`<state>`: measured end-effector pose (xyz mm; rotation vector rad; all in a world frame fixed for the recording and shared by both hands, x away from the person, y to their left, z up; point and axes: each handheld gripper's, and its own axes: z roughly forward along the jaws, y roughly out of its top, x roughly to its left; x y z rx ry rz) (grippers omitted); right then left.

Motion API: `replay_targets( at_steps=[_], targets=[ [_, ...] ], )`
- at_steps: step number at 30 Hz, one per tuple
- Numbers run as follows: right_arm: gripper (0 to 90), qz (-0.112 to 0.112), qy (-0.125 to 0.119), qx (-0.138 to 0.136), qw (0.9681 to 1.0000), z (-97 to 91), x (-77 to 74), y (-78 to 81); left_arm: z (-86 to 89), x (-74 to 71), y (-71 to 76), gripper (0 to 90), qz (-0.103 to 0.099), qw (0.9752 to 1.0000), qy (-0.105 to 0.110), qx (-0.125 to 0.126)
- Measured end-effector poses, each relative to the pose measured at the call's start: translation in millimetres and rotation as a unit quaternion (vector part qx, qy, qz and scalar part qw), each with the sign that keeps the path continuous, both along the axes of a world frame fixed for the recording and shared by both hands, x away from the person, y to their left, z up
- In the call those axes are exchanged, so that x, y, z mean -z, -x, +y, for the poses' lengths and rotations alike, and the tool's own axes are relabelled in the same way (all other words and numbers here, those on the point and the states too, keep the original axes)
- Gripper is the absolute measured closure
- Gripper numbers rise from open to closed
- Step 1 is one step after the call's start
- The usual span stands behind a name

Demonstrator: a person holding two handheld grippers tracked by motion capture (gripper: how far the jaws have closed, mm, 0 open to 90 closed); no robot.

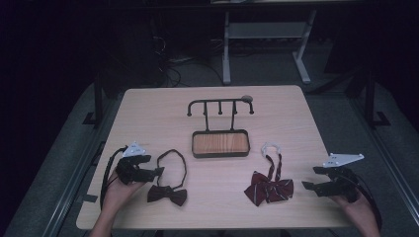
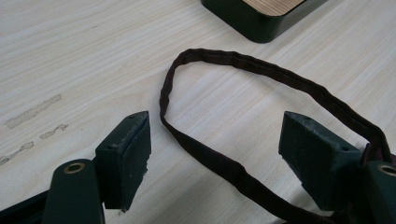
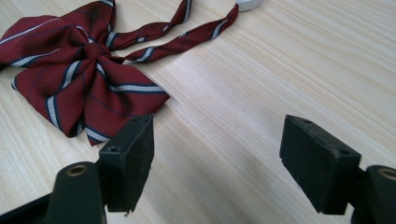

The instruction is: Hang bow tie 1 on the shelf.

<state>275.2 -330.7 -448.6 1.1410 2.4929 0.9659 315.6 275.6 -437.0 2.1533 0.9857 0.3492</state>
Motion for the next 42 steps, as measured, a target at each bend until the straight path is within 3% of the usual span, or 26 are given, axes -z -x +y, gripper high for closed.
replay_targets(
  at_steps=[15, 21, 24, 29, 37, 42],
  targets=[
    [24.3, 0.016, -0.006, -0.020, 0.9996, 9.9, -4.1, -6.5, 0.3, 0.8, 3.2, 25.3, -0.001, 1.0000, 0.002, -0.001],
    [20.7, 0.020, -0.007, -0.031, 0.9993, 16.9, -17.2, -15.2, 0.8, 0.8, 3.1, 25.1, 0.002, 1.0000, 0.005, -0.002],
    [18.7, 0.032, -0.014, -0.036, 0.9987, 21.5, -23.2, -17.2, -0.5, 1.5, 3.0, 25.0, 0.003, 1.0000, 0.001, 0.002],
    [19.0, 0.032, 0.001, -0.051, 0.9982, 28.0, -29.5, -20.1, 0.8, 0.8, 3.3, 25.0, 0.000, 1.0000, 0.004, -0.004],
    [18.9, 0.039, 0.004, -0.057, 0.9976, 36.2, -37.3, -25.1, 1.3, 1.4, 2.8, 25.0, 0.001, 1.0000, 0.004, -0.002],
    [23.1, 0.048, 0.015, -0.064, 0.9967, 44.7, -43.4, -30.8, 2.7, 1.0, 2.8, 25.0, 0.000, 1.0000, 0.005, -0.004]
  ],
)
